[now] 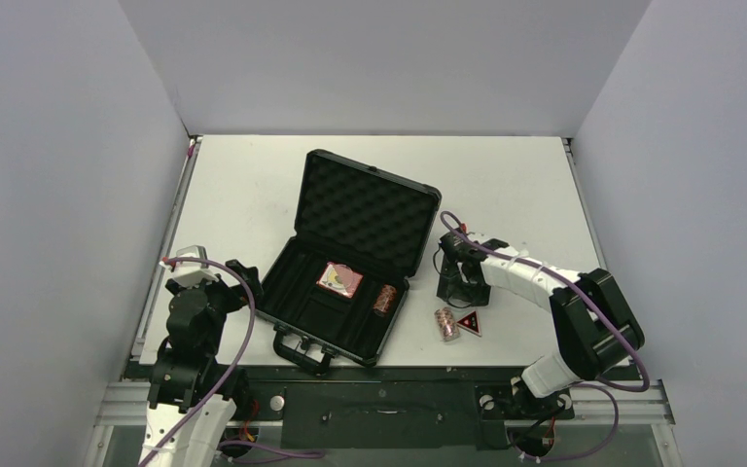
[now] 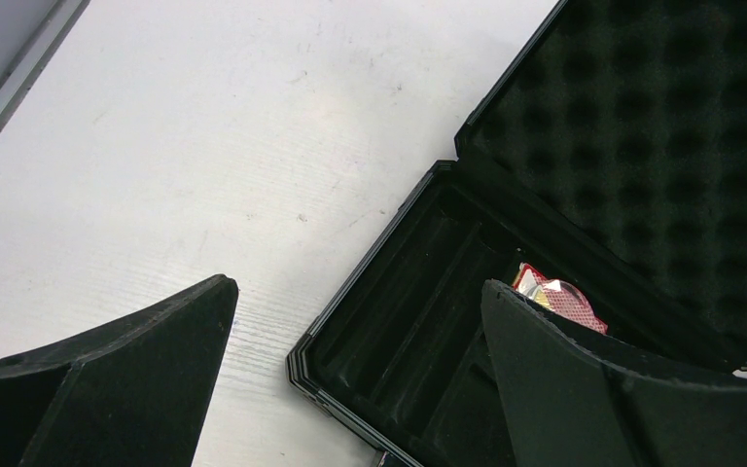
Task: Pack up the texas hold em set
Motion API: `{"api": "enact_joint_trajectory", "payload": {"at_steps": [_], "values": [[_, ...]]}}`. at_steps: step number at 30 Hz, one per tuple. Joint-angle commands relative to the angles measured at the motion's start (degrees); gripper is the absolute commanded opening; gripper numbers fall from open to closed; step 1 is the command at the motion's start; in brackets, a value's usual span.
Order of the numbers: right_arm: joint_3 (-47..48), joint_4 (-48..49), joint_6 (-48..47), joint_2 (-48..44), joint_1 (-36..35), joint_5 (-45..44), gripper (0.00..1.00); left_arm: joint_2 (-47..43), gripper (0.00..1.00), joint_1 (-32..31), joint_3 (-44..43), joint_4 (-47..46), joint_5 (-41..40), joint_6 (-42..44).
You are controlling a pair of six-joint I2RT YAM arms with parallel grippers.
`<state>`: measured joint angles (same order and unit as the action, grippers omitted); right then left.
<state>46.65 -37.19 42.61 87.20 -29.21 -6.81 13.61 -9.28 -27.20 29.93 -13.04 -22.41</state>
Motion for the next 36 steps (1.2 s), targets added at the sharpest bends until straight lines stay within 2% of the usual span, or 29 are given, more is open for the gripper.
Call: {"api": "enact_joint_trajectory", "payload": {"at_steps": [1, 7, 17, 21, 36], "values": [[-1.79, -0.15, -0.74, -0.15, 0.25, -0.78, 0.60, -0.03, 0.96, 0.35, -0.66, -1.95, 0.05, -0.34], [-3.13, 0.40, -0.65, -0.13, 0.11, -0.33, 0.57, 0.04, 0.96, 0.33, -0.66, -2.00, 0.07, -0.35], [-2.30, -1.28, -0.74, -1.38, 0.12, -0.56, 0.38, -0.13, 0.96, 0.39, -0.66, -2.00, 0.12, -0.35], [0.02, -4.13, -0.92, -3.60, 0.12, -1.51, 0.36, -0.16, 0.96, 0.32, -0.59, -2.01, 0.12, -0.35], [10.04, -14.51, -0.22, -14.93, 0.12, -3.47, 0.34, -0.28, 0.96, 0.32, -0.64, -1.96, 0.12, -0.34]]}}
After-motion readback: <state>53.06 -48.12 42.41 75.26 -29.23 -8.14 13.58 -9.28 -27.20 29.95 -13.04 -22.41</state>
